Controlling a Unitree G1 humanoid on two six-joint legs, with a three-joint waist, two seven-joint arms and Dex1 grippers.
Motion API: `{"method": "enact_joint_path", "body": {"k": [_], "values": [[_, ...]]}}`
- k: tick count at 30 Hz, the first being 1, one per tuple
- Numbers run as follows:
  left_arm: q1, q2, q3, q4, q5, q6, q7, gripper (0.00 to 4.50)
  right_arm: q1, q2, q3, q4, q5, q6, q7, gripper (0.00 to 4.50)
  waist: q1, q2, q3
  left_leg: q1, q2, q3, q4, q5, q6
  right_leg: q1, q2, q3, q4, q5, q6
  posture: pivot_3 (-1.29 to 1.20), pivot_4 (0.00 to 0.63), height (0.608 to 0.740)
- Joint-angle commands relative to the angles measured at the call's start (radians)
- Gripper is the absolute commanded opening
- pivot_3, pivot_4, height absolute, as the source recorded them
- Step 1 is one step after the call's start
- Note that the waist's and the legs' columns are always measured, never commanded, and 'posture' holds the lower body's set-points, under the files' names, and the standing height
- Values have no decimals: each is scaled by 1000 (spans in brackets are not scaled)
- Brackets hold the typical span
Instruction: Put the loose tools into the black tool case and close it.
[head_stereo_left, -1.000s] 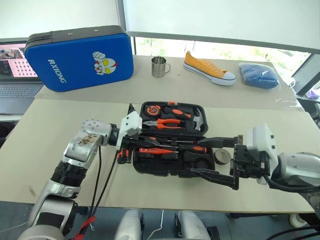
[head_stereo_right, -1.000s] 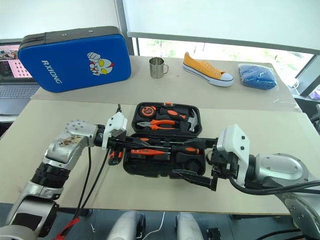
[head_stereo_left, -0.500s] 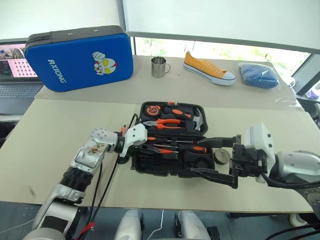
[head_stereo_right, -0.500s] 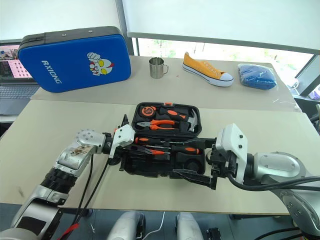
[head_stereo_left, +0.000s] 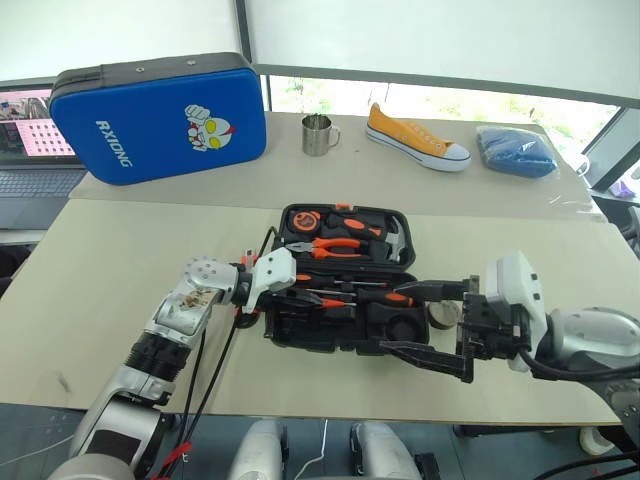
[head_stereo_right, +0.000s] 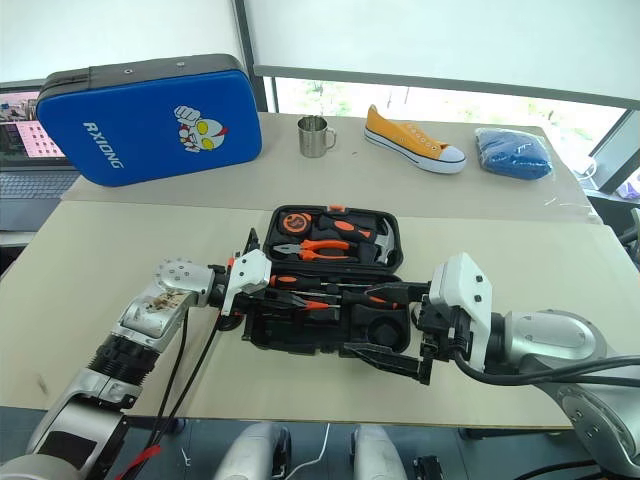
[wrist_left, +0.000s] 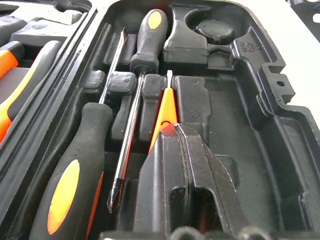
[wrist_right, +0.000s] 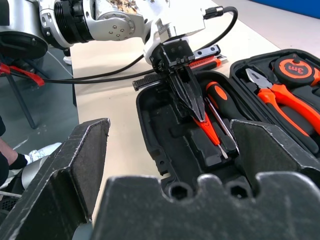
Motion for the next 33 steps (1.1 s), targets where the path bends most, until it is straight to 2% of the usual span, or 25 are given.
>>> {"method": "enact_joint_path", "body": {"k": [1,16,21,24,27,28,29,30,33], "values": [[-4,-6,-16,24,28,-10,9,28,0,2,-36,-20,15,-19,4,4500,0,0,0,1,0,0,0,0,0,0,0,0,0,0,0,0,150,739],[23,15,-47,109,78,-48,6,28,-4,-1,-48,-13,17,-22,22,4500,-2,1,-5,4,0,0,-1,0,0,3,0,0,0,0,0,0,150,739],[33,24,-46,114,86,-70,18,28,-21,-1,-37,-4,14,-22,28,4500,-9,1,-5,15,1,0,-6,0,0,15,0,0,-4,-1,-1,0,150,739],[31,35,-12,40,50,-27,30,28,-46,1,-22,3,14,-21,31,4500,-14,2,-5,17,1,1,-7,0,0,16,0,0,-4,-1,-1,0,150,739],[10,78,91,-123,-69,161,51,28,-80,4,-2,11,19,-20,40,4500,-20,1,-5,16,2,0,-7,0,0,15,1,0,-4,-1,-1,0,150,739],[5,101,133,-177,-116,234,58,528,-90,6,5,15,20,-21,45,4500,-23,1,-5,15,2,0,-6,0,0,14,1,0,-3,-1,-1,0,150,739],[0,126,172,-225,-157,305,68,702,-100,7,13,19,19,-22,51,4500,-23,1,-4,13,2,0,-6,0,0,12,1,0,-3,-1,-1,0,150,739],[-2,159,223,-277,-200,380,83,1170,-112,10,23,28,14,-24,61,4500,-23,1,-4,11,2,0,-6,0,0,10,1,0,-2,-1,-1,0,150,739],[33,270,378,-394,-308,571,124,2098,-144,21,59,52,-10,-37,89,4500,-26,1,-4,9,2,-1,-6,0,0,8,1,0,-2,-1,-1,0,150,739]]}}
